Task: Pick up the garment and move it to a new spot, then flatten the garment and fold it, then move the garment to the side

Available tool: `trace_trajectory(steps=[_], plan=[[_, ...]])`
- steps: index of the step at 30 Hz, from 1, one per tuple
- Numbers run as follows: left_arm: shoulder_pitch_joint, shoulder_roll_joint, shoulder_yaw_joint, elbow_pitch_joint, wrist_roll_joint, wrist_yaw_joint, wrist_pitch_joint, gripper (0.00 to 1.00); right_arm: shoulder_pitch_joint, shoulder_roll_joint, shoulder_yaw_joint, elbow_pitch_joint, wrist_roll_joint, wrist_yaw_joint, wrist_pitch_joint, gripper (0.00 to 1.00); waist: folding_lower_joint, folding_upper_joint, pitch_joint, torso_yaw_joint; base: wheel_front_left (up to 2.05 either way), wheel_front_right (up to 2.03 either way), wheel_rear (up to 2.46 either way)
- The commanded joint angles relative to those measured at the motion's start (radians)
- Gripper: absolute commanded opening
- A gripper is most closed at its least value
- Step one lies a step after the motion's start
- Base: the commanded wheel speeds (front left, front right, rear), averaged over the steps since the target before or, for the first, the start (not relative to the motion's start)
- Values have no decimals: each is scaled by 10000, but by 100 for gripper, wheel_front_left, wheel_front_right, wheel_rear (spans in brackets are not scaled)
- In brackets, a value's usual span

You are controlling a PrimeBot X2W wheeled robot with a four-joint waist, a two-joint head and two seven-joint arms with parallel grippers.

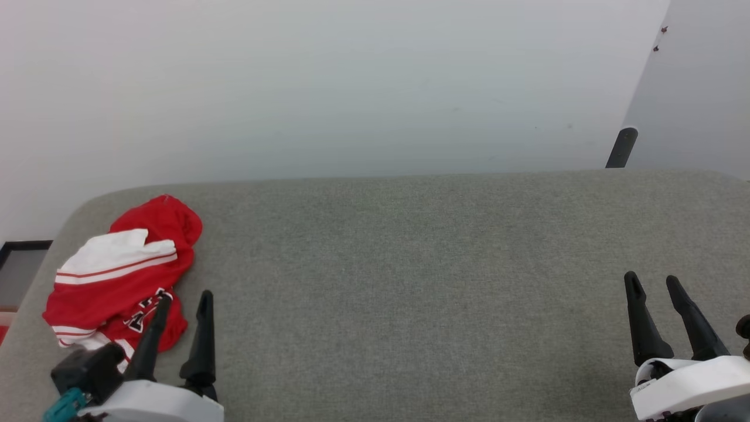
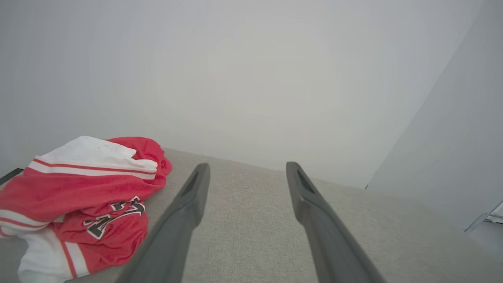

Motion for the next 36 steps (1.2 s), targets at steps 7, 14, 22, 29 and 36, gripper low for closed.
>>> trace_trajectory(steps=[7, 14, 22, 29, 36], plan=[[283, -87, 307, -3, 863, -361, -190, 100, 228, -94, -100, -295, -784, 8, 33, 100, 0, 0, -144, 15, 0, 0, 0], [536, -262, 654, -66, 1649, -740, -333, 100, 412, -119, -180, -497, -1394, 8, 86, 100, 0, 0, -301, 3, 0, 0, 0], [797, -452, 987, -175, 2530, -1061, -495, 100, 607, -95, -292, -765, -2030, 9, 57, 100, 0, 0, -421, -15, 0, 0, 0], [940, -616, 1229, -254, 3195, -1257, -624, 100, 747, -104, -326, -898, -2575, 9, -25, 100, 0, 0, -470, -45, 0, 0, 0], [1055, -745, 1410, -219, 3607, -1456, -709, 100, 812, -93, -301, -1009, -3037, 9, -42, 100, 0, 0, -538, -52, 0, 0, 0]])
